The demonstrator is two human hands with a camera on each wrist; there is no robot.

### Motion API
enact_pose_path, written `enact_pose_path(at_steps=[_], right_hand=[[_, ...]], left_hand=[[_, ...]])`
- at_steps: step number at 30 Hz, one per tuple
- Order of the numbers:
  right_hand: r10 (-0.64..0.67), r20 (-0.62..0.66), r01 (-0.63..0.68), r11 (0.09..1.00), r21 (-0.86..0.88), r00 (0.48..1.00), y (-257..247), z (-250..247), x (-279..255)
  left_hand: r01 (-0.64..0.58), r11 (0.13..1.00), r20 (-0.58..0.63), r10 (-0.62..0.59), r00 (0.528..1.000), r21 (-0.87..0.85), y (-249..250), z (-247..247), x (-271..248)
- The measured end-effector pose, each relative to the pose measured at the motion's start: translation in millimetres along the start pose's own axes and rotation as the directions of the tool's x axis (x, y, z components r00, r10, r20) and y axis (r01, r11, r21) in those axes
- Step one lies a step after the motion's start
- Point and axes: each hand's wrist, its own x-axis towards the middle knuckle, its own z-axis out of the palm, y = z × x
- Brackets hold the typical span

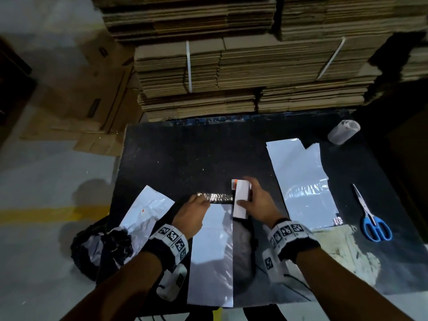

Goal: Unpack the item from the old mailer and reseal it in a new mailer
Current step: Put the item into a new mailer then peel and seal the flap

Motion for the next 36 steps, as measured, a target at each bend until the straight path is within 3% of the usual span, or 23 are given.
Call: enact_pose_path(at_steps=[4, 9, 12, 17, 24, 31, 36], right_hand=[[0.046, -0.091, -0.035, 0.992, 0.121, 0.995, -11, 23, 1], [0.157, -0.201, -0.107, 0.965, 0.240, 0.967, -14, 37, 3], [0.236, -0.216, -0.172, 0.946, 0.276, 0.947, -9, 43, 2], [0.258, -0.214, -0.191, 0.938, 0.290, 0.942, -4, 45, 1], [0.398, -0.310, -0.166, 0.804, 0.571, 0.864, 4, 56, 4], [0.463, -0.393, -0.153, 0.779, 0.608, 0.795, 2, 66, 3], [0.462, -0.431, -0.144, 0.793, 0.592, 0.775, 0, 68, 6]], left_hand=[[-0.046, 0.999, -0.032, 0.046, 0.998, 0.010, 1, -1, 3], [0.030, 0.997, 0.027, -0.028, 0.999, -0.072, 1, -4, 11], [0.087, 0.992, 0.060, -0.082, 0.995, -0.089, -2, -2, 15], [0.051, 0.998, 0.075, -0.048, 0.996, -0.035, -1, -1, 23], [0.039, 0.999, 0.150, -0.036, 0.988, -0.018, 1, -12, 30], [0.041, 0.997, 0.209, -0.054, 0.977, 0.066, 1, -17, 32], [0.013, 0.998, 0.173, -0.025, 0.985, 0.068, 4, -16, 24]])
